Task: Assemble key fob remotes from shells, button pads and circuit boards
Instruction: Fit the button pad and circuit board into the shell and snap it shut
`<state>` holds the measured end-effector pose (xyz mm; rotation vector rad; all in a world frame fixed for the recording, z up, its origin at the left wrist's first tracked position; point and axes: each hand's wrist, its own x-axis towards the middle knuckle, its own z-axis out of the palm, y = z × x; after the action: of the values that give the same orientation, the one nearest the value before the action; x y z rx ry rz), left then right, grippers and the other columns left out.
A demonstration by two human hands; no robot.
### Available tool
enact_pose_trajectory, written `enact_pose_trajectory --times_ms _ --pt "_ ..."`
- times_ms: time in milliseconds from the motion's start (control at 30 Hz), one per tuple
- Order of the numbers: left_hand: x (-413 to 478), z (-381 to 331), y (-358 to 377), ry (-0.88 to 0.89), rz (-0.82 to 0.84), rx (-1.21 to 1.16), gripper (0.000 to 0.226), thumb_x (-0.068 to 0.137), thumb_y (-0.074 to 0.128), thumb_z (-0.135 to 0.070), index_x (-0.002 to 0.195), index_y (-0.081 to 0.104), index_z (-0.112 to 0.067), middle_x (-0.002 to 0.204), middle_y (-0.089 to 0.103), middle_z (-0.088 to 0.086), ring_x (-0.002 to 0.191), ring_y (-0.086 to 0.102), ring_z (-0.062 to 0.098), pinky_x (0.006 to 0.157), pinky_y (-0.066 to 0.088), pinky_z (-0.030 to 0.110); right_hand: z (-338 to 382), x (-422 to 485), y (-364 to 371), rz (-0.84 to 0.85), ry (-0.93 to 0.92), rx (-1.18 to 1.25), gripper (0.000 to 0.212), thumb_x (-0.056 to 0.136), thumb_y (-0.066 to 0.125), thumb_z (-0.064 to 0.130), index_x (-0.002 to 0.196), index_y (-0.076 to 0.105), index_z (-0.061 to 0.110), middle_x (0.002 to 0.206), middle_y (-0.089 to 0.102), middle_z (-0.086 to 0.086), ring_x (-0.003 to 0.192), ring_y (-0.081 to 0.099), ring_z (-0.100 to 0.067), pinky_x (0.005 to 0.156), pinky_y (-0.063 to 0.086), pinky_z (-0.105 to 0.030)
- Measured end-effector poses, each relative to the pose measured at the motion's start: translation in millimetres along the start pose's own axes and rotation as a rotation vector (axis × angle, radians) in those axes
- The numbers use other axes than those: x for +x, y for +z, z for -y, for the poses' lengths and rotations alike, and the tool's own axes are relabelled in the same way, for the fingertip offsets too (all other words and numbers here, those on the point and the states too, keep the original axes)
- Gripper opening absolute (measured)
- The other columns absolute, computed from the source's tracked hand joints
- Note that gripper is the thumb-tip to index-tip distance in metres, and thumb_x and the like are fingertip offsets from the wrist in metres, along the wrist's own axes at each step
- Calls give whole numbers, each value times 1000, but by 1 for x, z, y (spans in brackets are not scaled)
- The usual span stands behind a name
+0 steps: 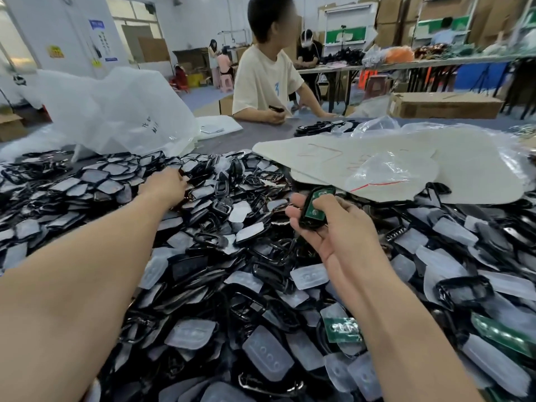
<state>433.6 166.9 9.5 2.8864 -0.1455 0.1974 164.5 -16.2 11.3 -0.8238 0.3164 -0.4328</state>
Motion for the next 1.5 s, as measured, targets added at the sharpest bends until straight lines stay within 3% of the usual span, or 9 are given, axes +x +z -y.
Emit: enact_pose_trajectory --times_ms 333,433,833,1033,1133,1200,1333,1400,1500 --pt "14 -8 12 -236 -41 59 35 99 56 -36 117 58 -7 128 60 18 120 55 37 101 38 42 -1 5 -5 9 23 15 39 102 53 5 137 41 -6 89 78 -15 69 74 -21 62 62 -26" --pt "18 -15 15 -298 -31 43 44 98 56 -41 126 57 -7 132 58 18 123 53 37 101 37 42 -3 6 -7 4 23 23 42 101 52 4 139 39 -7 87 78 -14 68 74 -21 59 61 -26" --pt "44 -20 12 -234 116 -112 45 93 62 -9 134 52 8 139 53 26 129 50 41 103 42 46 -1 11 -16 -12 22 28 36 100 52 4 133 45 -8 87 78 -13 70 74 -20 62 62 -26" --pt "41 4 4 -304 40 -257 30 100 46 -8 113 60 15 112 68 29 97 65 35 100 50 44 1 11 -11 -13 0 22 37 100 52 3 134 44 -10 86 78 -14 69 74 -21 59 61 -25" --pt "27 18 -11 -315 -49 -279 31 99 45 -6 115 60 16 116 66 31 113 63 42 100 51 49 5 8 -6 -1 -20 28 39 100 50 1 137 41 -8 89 78 -17 68 73 -22 62 62 -27" --pt "11 21 -25 -272 -121 -341 33 100 46 -8 116 60 16 118 64 33 113 61 45 95 51 48 9 5 -1 8 -49 21 37 101 49 1 137 41 -4 86 78 -14 68 74 -22 61 62 -26" --pt "-54 -19 -52 -80 -184 -708 19 98 55 -18 85 64 -6 78 66 14 76 61 28 63 45 31 25 -7 1 48 -103 13 26 102 45 1 122 48 19 84 78 -12 73 74 -26 59 59 -27" --pt "-101 -54 -60 69 -79 -972 7 97 58 -17 97 62 -11 78 67 8 64 57 16 58 44 26 33 -17 -2 61 -104 -3 24 102 44 0 116 54 17 81 77 -10 70 72 -25 58 58 -28" --pt "-177 -101 -58 235 36 -1204 14 97 60 -20 111 56 -21 71 68 -3 62 58 9 58 46 24 43 -34 -22 2 -82 -108 22 100 42 -3 110 54 12 72 74 -6 57 66 -18 47 51 -25"
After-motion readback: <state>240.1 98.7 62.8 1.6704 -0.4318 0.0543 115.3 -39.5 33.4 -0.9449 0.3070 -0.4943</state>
